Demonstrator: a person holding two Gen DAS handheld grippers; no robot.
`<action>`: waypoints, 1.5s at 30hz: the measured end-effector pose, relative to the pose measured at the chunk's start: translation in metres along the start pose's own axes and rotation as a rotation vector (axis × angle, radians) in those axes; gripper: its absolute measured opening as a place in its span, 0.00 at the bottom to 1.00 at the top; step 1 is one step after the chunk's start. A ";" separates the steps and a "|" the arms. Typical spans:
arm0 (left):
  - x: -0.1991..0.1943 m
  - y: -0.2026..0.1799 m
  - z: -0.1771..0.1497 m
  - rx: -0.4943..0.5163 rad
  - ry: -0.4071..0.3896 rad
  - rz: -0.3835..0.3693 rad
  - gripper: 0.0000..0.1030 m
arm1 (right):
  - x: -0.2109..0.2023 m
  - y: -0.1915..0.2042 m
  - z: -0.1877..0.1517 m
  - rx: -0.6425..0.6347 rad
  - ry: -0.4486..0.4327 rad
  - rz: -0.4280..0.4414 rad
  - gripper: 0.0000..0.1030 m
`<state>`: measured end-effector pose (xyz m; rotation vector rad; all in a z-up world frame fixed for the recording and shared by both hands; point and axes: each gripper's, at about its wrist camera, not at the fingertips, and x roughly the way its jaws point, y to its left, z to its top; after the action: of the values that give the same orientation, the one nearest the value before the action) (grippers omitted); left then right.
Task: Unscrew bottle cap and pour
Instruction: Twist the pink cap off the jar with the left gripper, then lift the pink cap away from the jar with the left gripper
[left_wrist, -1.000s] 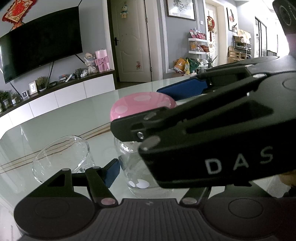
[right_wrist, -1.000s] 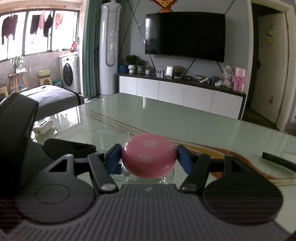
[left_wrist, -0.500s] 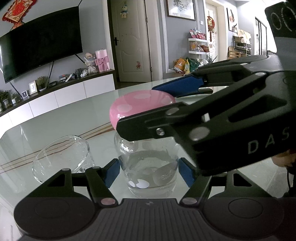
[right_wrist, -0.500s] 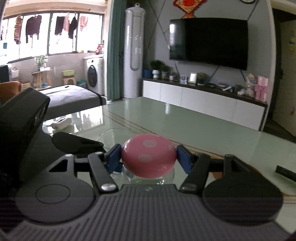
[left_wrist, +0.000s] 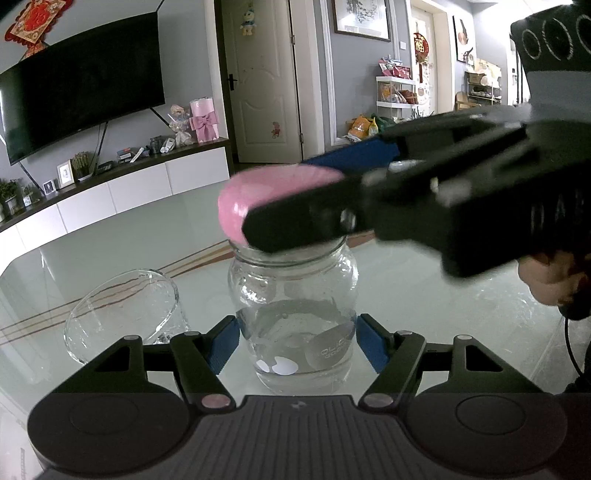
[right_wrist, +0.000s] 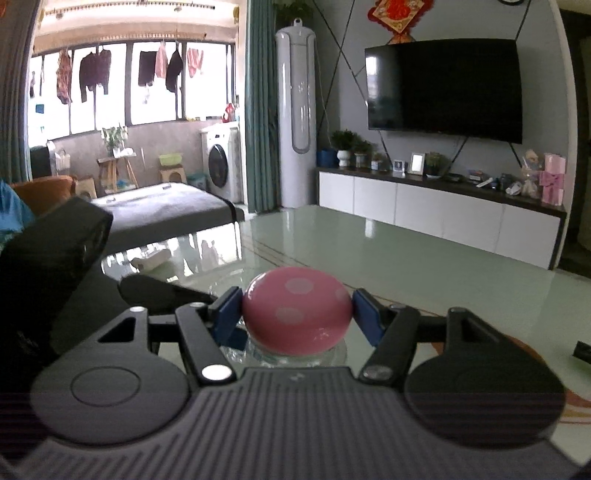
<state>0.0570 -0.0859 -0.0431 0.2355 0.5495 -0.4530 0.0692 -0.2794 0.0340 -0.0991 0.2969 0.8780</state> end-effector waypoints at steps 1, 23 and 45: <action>0.000 0.000 0.000 0.000 0.000 0.000 0.71 | -0.001 -0.001 0.001 0.003 -0.004 0.002 0.63; -0.006 0.002 -0.004 -0.027 0.002 0.015 0.76 | -0.002 0.009 0.008 -0.022 0.037 -0.056 0.63; -0.045 0.001 -0.024 -0.094 0.033 0.145 0.94 | -0.035 0.002 -0.005 0.045 0.017 -0.258 0.63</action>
<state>0.0126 -0.0609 -0.0382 0.1920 0.5803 -0.2824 0.0459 -0.3053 0.0397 -0.1012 0.3119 0.6150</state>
